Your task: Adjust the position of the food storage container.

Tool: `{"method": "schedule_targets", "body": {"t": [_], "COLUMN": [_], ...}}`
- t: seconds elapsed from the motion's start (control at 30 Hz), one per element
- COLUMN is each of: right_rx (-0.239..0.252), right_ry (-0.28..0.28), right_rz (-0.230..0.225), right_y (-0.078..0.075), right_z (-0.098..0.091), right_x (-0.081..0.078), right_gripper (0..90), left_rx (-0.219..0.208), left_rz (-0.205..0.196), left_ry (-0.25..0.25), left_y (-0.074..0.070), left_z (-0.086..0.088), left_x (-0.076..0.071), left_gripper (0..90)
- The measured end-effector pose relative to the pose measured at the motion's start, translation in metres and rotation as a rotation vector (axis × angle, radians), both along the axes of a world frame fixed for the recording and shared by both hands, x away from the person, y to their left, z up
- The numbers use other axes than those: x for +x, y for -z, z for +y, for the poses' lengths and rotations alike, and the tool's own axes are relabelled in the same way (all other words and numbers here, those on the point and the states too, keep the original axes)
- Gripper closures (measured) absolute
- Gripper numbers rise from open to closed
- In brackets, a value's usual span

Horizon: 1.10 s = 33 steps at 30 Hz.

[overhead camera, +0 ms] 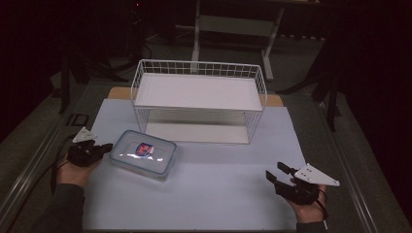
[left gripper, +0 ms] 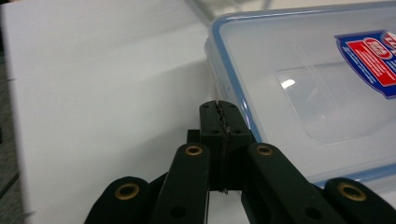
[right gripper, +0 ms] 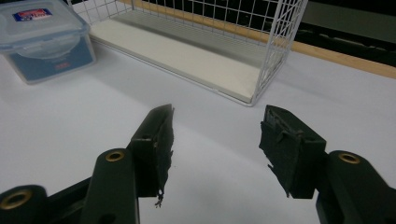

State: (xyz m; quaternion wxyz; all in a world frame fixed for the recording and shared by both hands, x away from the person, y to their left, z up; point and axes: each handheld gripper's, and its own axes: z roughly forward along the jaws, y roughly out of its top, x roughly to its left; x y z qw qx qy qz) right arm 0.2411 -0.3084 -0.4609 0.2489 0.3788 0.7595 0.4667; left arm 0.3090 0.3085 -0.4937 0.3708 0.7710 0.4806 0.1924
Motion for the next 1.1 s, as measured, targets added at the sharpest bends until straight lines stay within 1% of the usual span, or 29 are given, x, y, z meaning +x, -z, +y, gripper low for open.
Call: {"method": "schedule_targets", "body": {"t": [0.03,0.07,0.1,0.13,0.17,0.23,0.3,0.33,0.4,0.47,0.53,0.57,0.63,0.7,0.73,0.77,0.8,0.87,0.93,0.97,1.0,1.03,1.07,1.1], "right_rx": [0.0,0.004,0.005,0.007,0.006,0.006,0.009,0.009,0.01,0.009,0.008,0.008,0.008,0.009,0.01,0.01,0.011,0.011,0.01,0.009,0.009,0.009,0.009,0.01], "right_ry": [0.0,0.001,0.002,0.003,0.004,0.006,0.007,0.008,0.008,0.006,0.002,0.001,0.001,0.003,0.003,0.003,0.003,0.002,-0.003,-0.003,-0.005,-0.005,-0.007,-0.009], "right_rz": [0.0,-0.003,-0.004,-0.004,-0.003,-0.005,-0.006,-0.006,-0.006,-0.007,-0.008,-0.009,-0.009,-0.007,-0.007,-0.007,-0.008,-0.007,-0.009,-0.009,-0.01,-0.01,-0.009,-0.009], "right_y": [0.0,-0.001,-0.001,-0.001,-0.001,-0.001,-0.002,-0.002,-0.002,-0.002,-0.002,-0.002,-0.002,-0.002,-0.002,-0.002,-0.002,-0.002,-0.002,-0.002,-0.002,-0.002,-0.002,-0.002], "right_z": [0.0,-0.001,-0.001,-0.002,-0.002,-0.003,-0.003,-0.003,-0.003,-0.003,-0.002,-0.002,-0.002,-0.002,-0.002,-0.002,-0.003,-0.002,-0.002,-0.001,-0.001,-0.001,-0.001,0.0], "right_x": [0.0,0.0,0.0,-0.001,-0.001,-0.001,-0.001,-0.001,-0.001,-0.001,-0.001,-0.001,-0.001,-0.001,-0.001,-0.001,-0.001,0.0,0.0,0.0,0.001,0.001,0.001,0.001], "right_gripper": [43.4,43.5,43.5,43.5,43.5,43.5,43.5,43.5,43.5,43.5,43.5,43.5,43.5,43.5,43.5,43.5,43.5,43.5,43.5,43.5,43.5,43.5,43.4,43.4], "left_rx": [0.0,-0.034,-0.043,-0.043,-0.068,-0.072,-0.077,-0.075,-0.076,-0.081,-0.077,-0.082,-0.082,-0.09,-0.086,-0.086,-0.082,-0.089,-0.083,-0.072,-0.069,-0.069,-0.059,-0.055], "left_rz": [0.0,0.001,0.002,0.002,0.005,0.006,0.007,0.008,0.009,0.011,0.014,0.026,0.026,0.034,0.033,0.033,0.032,0.035,0.036,0.033,0.032,0.032,0.027,0.025], "left_ry": [0.0,0.021,0.027,0.027,0.042,0.056,0.063,0.08,0.085,0.103,0.123,0.143,0.143,0.169,0.19,0.19,0.202,0.225,0.248,0.264,0.273,0.273,0.294,0.299], "left_y": [0.0,0.003,0.004,0.004,0.006,0.007,0.007,0.007,0.007,0.007,0.007,0.006,0.006,0.006,0.006,0.006,0.006,0.006,0.006,0.006,0.006,0.006,0.005,0.005], "left_z": [0.0,-0.013,-0.016,-0.016,-0.022,-0.029,-0.033,-0.04,-0.042,-0.051,-0.06,-0.068,-0.068,-0.078,-0.087,-0.087,-0.091,-0.102,-0.113,-0.12,-0.124,-0.124,-0.133,-0.136], "left_x": [0.0,-0.003,-0.004,-0.004,-0.006,-0.007,-0.008,-0.009,-0.009,-0.011,-0.013,-0.013,-0.013,-0.015,-0.016,-0.016,-0.017,-0.019,-0.022,-0.024,-0.025,-0.025,-0.027,-0.028], "left_gripper": [89.6,89.6,89.6,89.6,89.6,89.6,89.6,89.7,89.6,89.6,89.6,89.6,89.6,89.6,89.6,89.6,89.6,89.6,89.6,89.5,89.5,89.5,89.5,89.5]}}
